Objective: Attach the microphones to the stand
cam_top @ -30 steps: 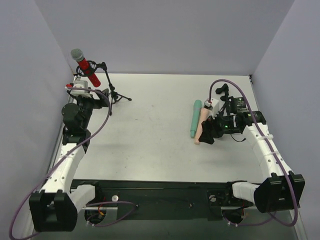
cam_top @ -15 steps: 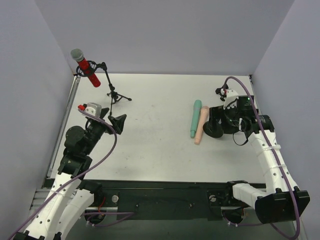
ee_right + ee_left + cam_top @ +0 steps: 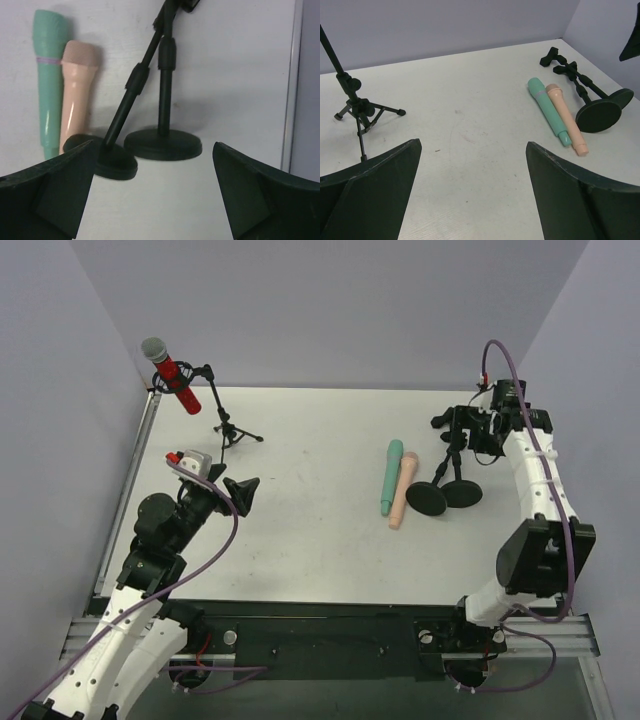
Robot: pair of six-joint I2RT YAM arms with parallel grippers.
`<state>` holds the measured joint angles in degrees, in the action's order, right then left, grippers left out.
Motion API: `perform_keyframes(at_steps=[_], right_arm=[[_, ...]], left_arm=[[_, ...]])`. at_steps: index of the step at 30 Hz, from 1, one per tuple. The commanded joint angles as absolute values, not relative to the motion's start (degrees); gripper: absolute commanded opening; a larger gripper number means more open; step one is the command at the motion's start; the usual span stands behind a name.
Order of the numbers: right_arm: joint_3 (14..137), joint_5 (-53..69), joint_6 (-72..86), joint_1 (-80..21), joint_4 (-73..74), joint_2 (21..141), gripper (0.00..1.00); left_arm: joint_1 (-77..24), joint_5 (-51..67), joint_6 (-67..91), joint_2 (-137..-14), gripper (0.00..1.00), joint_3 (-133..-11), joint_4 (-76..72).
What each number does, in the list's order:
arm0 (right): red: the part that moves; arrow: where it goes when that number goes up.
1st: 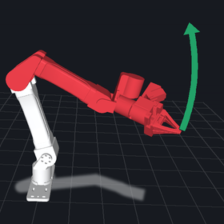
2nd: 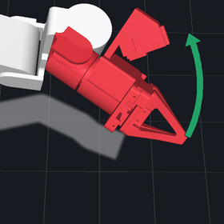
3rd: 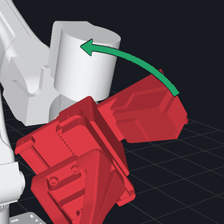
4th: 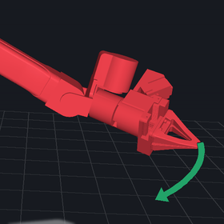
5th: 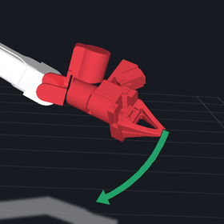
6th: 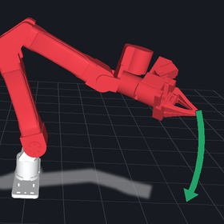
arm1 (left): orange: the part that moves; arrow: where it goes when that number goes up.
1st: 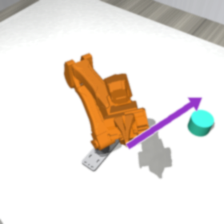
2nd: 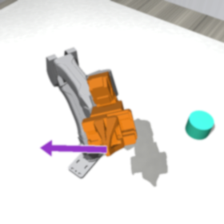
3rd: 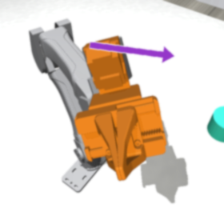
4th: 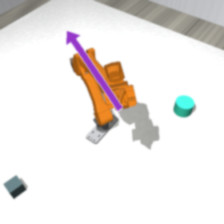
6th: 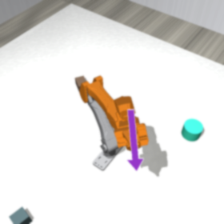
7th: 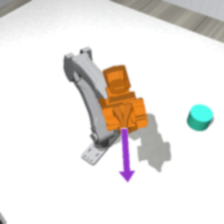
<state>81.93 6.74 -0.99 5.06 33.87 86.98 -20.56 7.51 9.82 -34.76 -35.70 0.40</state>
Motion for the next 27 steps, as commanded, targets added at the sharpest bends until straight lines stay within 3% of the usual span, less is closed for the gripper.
perform_keyframes(at_steps=[1,6,16,23,27], right_arm=[[92.16,5.54,-4.74,7.38,40.16,97.01,0.88],[103.09,7.47,-6.94,7.30,47.80,111.94,0.74],[108.81,4.13,-6.33,7.21,48.34,124.10,0.67],[107.76,6.85,-6.77,7.29,48.34,125.86,0.50],[106.35,7.73,-7.47,7.38,47.90,125.34,0.31]], left_arm=[[-21.01,7.82,9.05,-34.10,0.97,-35.95,-0.35],[-21.18,7.47,8.61,-34.28,0.97,-35.86,-0.35],[-21.18,7.65,8.61,-34.80,0.97,-35.86,-0.35],[-21.09,7.65,8.44,-36.03,0.97,-35.86,-0.26],[-21.09,8.00,8.44,-36.12,0.97,-35.86,-0.35]])
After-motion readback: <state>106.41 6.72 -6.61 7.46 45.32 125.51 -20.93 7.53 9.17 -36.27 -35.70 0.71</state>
